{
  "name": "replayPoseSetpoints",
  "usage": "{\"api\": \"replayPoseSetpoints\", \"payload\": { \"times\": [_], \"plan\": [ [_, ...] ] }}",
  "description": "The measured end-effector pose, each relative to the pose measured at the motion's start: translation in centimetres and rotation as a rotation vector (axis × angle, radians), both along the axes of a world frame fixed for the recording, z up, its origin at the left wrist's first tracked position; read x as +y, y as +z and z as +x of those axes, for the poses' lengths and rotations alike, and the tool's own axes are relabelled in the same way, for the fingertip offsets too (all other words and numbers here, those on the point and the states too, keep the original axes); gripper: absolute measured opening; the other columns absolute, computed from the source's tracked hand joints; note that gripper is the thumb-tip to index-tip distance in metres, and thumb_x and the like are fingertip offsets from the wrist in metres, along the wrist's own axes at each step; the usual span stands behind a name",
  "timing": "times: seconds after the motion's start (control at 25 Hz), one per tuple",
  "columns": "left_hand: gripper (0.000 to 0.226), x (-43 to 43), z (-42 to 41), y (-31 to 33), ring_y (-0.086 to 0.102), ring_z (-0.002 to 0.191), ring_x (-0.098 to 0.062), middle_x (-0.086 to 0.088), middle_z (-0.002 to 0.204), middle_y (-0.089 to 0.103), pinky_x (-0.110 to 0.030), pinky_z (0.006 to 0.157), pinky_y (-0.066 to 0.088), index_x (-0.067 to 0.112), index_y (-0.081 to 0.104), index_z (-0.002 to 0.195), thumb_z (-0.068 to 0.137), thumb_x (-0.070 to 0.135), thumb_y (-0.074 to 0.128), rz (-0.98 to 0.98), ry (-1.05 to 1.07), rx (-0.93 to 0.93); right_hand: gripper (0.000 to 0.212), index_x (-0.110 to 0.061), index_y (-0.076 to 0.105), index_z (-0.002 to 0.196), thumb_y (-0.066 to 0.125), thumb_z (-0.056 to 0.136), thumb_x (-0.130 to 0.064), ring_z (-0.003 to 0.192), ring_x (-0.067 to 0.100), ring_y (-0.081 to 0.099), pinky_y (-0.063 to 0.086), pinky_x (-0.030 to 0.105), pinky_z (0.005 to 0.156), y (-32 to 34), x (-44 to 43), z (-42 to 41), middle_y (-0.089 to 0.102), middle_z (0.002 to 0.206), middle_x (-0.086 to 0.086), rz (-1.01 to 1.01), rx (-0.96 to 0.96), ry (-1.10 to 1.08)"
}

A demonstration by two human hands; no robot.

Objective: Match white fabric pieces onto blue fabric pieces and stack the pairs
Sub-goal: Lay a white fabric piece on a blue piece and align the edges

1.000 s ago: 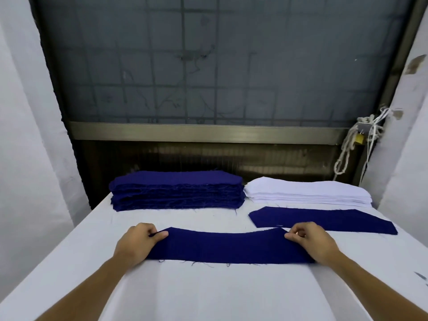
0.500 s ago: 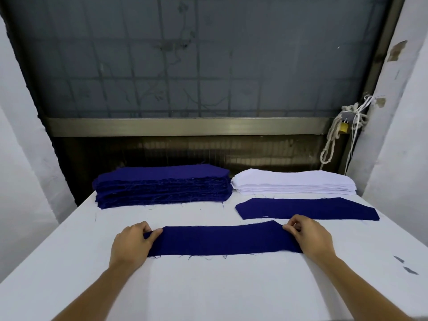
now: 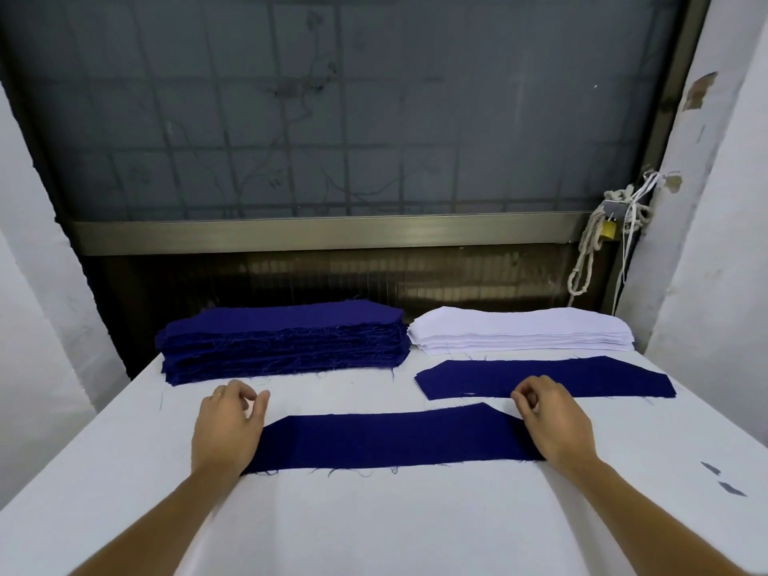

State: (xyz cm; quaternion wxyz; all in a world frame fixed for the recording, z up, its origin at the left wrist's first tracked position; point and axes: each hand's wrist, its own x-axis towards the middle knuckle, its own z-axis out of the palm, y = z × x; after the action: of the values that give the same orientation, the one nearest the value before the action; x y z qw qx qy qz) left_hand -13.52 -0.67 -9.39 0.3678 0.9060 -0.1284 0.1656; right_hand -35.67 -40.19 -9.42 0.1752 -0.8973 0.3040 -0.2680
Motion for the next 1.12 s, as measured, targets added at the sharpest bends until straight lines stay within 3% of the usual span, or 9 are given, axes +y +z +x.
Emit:
{"api": "replayPoseSetpoints", "payload": {
  "times": [0.12,0.28,0.56,0.68,0.76,0.84,0.92,1.12],
  "plan": [
    [0.017,-4.5,0.4,3.8,0.057,0.082,-0.012,0.011,0.083,0.060,-0.036,0.069,0.051,0.028,0.056,0.088,0.100,0.041,0.056,0.004,-0.166,-0.082,0.007,-0.028,0.062,0.095,0.058,0.100,-0.031,0.085,0.008,0.054,0.043,0.022,0.060,1.3,-1.4,1.1,0.060,0.090,-0.012,-0.004,-0.056,-0.015],
    [0.019,-13.3,0.9,8.5,0.061,0.074,-0.008,0.009,0.080,0.064,-0.031,0.065,0.052,0.029,0.058,0.088,0.101,0.043,0.056,0.021,-0.354,-0.038,0.010,-0.025,0.063,0.097,0.055,0.101,-0.029,0.086,0.010,0.053,0.042,0.023,0.059,2.9,-4.0,3.4,0.063,0.091,-0.008,-0.015,-0.092,-0.028],
    [0.020,-26.9,2.9,9.9,0.067,0.087,-0.017,0.002,0.090,0.071,-0.040,0.083,0.059,0.017,0.069,0.098,0.101,0.033,0.057,0.069,-0.537,0.141,0.016,-0.021,0.067,0.108,0.056,0.100,-0.029,0.100,0.012,0.054,0.049,0.033,0.089,3.1,-8.5,8.5,0.067,0.107,-0.004,-0.114,-0.063,-0.005],
    [0.026,-31.4,4.3,8.6,0.069,0.088,-0.025,-0.006,0.091,0.073,-0.045,0.081,0.060,0.010,0.071,0.096,0.102,0.031,0.056,0.219,-0.506,0.159,0.023,-0.023,0.065,0.119,0.053,0.101,-0.034,0.113,0.013,0.055,0.043,0.034,0.099,2.5,-10.5,10.9,0.064,0.122,-0.005,-0.120,-0.032,0.007],
    [0.029,-33.5,5.1,7.6,0.067,0.086,-0.025,-0.006,0.092,0.070,-0.040,0.076,0.059,0.007,0.068,0.094,0.103,0.032,0.055,0.351,-0.442,0.138,0.027,-0.025,0.062,0.124,0.051,0.102,-0.036,0.119,0.013,0.053,0.040,0.034,0.103,2.0,-11.7,12.3,0.061,0.128,-0.006,-0.131,-0.004,0.016],
    [0.032,-34.8,5.6,6.8,0.060,0.081,-0.024,-0.006,0.088,0.064,-0.034,0.064,0.049,0.009,0.057,0.083,0.101,0.035,0.056,0.458,-0.385,0.129,0.028,-0.026,0.062,0.124,0.048,0.103,-0.037,0.120,0.012,0.052,0.038,0.034,0.104,1.6,-12.5,13.4,0.059,0.130,-0.006,-0.141,0.018,0.016],
    [0.033,-35.6,6.2,6.3,0.058,0.081,-0.024,-0.006,0.090,0.064,-0.033,0.061,0.044,0.010,0.055,0.081,0.098,0.037,0.062,0.477,-0.343,0.120,0.026,-0.028,0.062,0.121,0.046,0.103,-0.038,0.119,0.012,0.049,0.038,0.033,0.103,1.0,-13.0,14.2,0.056,0.128,-0.007,-0.152,0.026,0.007],
    [0.021,-36.8,7.0,5.8,0.065,0.101,-0.024,-0.003,0.108,0.069,-0.040,0.083,0.057,0.013,0.074,0.093,0.093,0.034,0.072,0.316,-0.314,0.141,0.024,-0.032,0.060,0.119,0.047,0.102,-0.042,0.119,0.011,0.046,0.036,0.032,0.103,0.2,-13.6,15.0,0.052,0.127,-0.009,-0.156,0.037,-0.034]
  ]
}}
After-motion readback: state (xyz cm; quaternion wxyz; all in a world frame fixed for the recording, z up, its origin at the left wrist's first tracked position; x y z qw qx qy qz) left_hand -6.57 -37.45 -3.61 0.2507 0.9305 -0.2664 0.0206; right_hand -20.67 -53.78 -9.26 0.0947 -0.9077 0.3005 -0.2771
